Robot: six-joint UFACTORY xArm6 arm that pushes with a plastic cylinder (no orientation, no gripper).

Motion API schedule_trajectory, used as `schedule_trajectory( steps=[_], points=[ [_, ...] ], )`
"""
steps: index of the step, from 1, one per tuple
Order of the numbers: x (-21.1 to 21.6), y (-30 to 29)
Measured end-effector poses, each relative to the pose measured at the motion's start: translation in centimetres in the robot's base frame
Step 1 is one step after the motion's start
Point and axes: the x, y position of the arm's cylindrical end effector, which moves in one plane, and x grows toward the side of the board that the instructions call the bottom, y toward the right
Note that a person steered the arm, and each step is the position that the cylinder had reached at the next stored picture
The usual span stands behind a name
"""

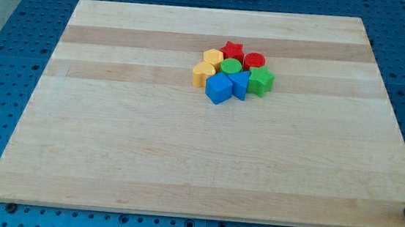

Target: Push the blue cube to the bottom center of the board

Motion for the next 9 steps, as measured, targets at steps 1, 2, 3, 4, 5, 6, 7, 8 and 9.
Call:
schedule_trajectory(
  steps=[1,2,3,4,5,6,7,8,9],
  points=[
    [0.0,0.0],
    [-3.5,0.0],
    [-9.5,-0.1],
    [-15.0,-3.5],
    [-17.7,-5.6],
    [-22.2,-9.3],
    [-23.9,-11.8],
    [-23.6,-14.0],
    [-23.6,-17.5]
  ],
)
